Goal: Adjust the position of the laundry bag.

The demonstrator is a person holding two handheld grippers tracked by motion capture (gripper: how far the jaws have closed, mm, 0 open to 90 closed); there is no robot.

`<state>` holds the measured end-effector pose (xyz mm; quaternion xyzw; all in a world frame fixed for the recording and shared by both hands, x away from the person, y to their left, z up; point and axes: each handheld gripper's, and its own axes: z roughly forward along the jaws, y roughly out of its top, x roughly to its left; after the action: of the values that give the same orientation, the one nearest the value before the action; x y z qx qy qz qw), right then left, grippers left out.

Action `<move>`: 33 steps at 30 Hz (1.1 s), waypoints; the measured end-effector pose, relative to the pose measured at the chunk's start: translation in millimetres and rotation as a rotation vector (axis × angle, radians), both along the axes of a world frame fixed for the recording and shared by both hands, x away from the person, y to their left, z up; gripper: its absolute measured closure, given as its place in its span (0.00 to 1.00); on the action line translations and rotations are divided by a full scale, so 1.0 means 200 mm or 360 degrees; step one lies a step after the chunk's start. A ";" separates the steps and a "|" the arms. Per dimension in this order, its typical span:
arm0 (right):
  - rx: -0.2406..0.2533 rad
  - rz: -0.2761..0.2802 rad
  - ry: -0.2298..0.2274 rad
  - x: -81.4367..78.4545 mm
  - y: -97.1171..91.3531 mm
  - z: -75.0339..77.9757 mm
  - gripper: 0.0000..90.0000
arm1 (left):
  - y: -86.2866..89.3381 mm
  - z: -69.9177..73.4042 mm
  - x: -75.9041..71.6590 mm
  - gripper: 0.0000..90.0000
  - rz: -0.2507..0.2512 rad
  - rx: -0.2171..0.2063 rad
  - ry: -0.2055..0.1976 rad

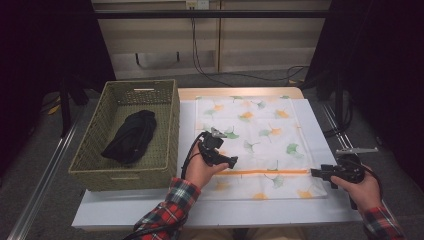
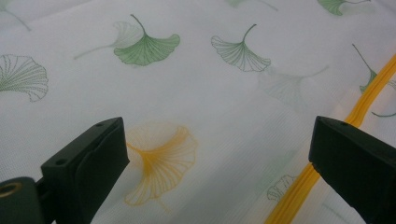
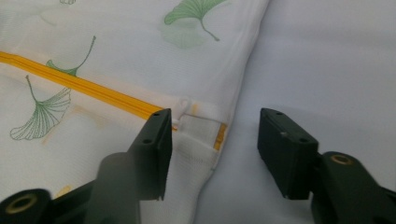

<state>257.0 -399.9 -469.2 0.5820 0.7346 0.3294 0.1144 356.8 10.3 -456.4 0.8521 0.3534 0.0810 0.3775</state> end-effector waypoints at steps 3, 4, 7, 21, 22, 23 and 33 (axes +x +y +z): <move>-0.0011 0.0010 0.0010 -0.01 0.00 0.00 0.60 | -0.01 0.00 0.00 0.05 0.0015 0.0000 -0.0002; -0.0020 0.0020 0.0009 0.00 0.01 0.00 0.62 | -0.01 0.00 0.00 0.05 0.0009 -0.0007 0.0002; -0.0003 0.0065 0.0032 0.00 0.04 0.01 0.64 | -0.01 0.00 0.00 0.05 0.0009 0.0006 -0.0005; -0.0109 0.0036 0.0069 0.02 0.07 0.02 0.93 | -0.02 -0.01 0.00 0.05 0.0010 -0.0023 -0.0010; -0.0106 0.0033 0.0073 0.03 0.07 0.02 0.94 | -0.02 -0.01 -0.01 0.05 0.0011 -0.0028 -0.0008; -0.0079 0.0012 0.0085 0.03 0.07 0.02 0.95 | -0.02 0.00 0.00 0.05 -0.0009 -0.0011 -0.0007; 0.0112 -0.0035 0.0031 0.04 0.07 0.07 0.96 | -0.04 0.02 0.00 0.05 -0.0015 -0.0046 0.0002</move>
<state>265.1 -386.1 -455.1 0.5969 0.7172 0.3481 0.0903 356.7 3.1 -452.5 0.8482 0.3508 0.0735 0.3900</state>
